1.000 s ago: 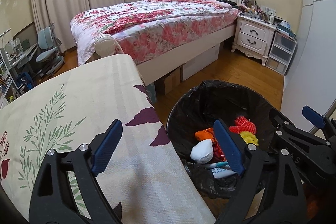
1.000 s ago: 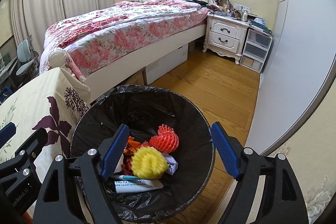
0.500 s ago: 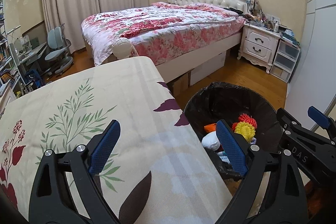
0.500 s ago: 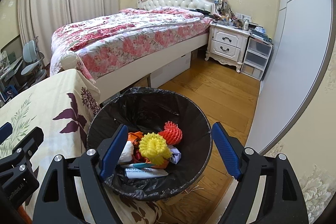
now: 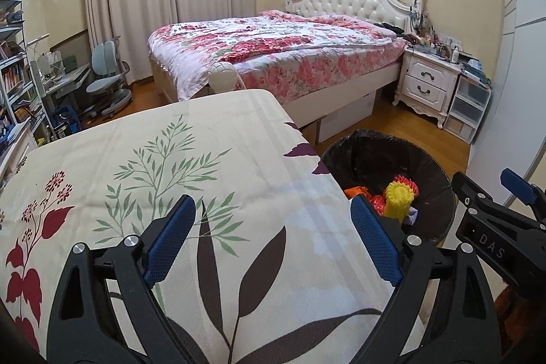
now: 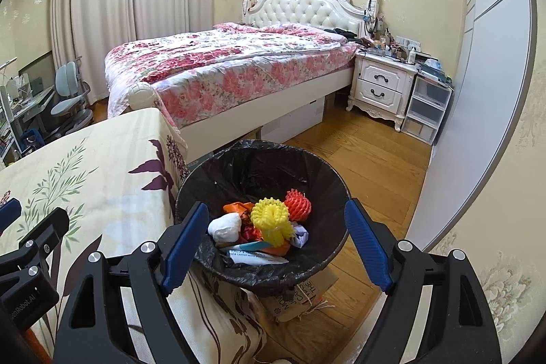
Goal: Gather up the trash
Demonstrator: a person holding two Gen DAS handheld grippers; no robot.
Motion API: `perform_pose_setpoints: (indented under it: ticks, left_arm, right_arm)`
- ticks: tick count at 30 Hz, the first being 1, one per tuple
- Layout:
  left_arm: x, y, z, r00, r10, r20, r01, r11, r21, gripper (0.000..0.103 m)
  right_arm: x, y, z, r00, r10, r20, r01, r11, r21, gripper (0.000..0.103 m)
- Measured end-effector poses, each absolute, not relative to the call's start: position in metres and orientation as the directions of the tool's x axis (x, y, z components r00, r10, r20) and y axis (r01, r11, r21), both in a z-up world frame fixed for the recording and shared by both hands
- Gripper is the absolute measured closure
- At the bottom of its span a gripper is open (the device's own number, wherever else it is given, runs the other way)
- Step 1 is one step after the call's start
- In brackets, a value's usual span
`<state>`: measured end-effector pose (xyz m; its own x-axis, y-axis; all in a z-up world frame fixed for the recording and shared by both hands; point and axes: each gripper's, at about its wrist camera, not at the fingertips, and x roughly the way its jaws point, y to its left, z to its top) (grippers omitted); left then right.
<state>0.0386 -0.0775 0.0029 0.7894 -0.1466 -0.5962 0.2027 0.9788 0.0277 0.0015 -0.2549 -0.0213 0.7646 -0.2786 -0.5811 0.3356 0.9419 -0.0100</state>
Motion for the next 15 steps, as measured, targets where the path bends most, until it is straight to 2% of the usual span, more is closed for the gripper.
perform_pose_setpoints:
  ticks: [15]
  left_arm:
    - [0.025,-0.067,0.005,0.798,-0.142,-0.585,0.191,0.981,0.022,0.013]
  right_arm:
    - [-0.008,-0.243,-0.020,0.775,-0.270,-0.571,0.318,0.948,-0.016,0.024]
